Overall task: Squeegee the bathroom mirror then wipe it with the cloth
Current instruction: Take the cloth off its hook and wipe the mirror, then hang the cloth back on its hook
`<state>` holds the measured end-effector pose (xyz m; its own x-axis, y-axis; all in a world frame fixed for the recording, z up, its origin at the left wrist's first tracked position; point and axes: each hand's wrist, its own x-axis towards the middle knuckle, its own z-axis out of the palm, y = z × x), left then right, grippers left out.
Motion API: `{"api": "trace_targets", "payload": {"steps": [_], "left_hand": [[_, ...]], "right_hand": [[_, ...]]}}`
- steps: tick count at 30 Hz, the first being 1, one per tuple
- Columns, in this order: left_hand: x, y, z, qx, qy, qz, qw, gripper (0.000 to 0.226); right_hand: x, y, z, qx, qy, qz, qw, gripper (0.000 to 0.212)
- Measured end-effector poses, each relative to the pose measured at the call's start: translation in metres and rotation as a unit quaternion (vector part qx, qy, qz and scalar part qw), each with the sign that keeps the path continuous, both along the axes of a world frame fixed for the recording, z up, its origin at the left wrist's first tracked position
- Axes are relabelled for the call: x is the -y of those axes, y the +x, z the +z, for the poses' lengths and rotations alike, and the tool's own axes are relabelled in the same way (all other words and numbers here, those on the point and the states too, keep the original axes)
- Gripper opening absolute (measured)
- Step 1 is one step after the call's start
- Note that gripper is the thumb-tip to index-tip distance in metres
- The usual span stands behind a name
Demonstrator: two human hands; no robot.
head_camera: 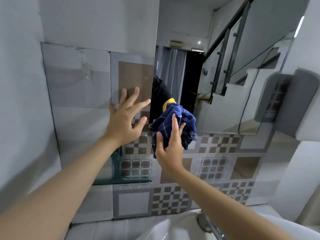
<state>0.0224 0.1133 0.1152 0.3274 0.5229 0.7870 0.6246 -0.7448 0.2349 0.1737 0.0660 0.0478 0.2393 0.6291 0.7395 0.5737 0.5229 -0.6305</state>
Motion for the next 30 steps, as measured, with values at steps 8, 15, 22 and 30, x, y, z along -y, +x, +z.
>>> {"api": "trace_targets", "payload": {"steps": [8,15,22,30], "left_hand": [[0.058,-0.017,-0.007,0.268,-0.183,-0.21,0.922,0.034],[0.089,-0.04,0.009,0.324,-0.265,-0.244,0.875,0.026],[0.112,-0.053,0.022,0.335,-0.295,-0.213,0.869,0.02],[0.12,-0.065,0.036,0.318,-0.27,-0.217,0.882,0.024]], "right_hand": [[0.026,-0.024,0.029,0.057,-0.096,0.201,0.973,0.066],[0.063,-0.032,0.069,0.039,-0.15,0.345,0.926,0.038],[0.089,-0.038,0.09,0.012,-0.165,0.365,0.916,0.016],[0.099,-0.044,0.099,-0.046,-0.085,0.297,0.95,0.019]]}}
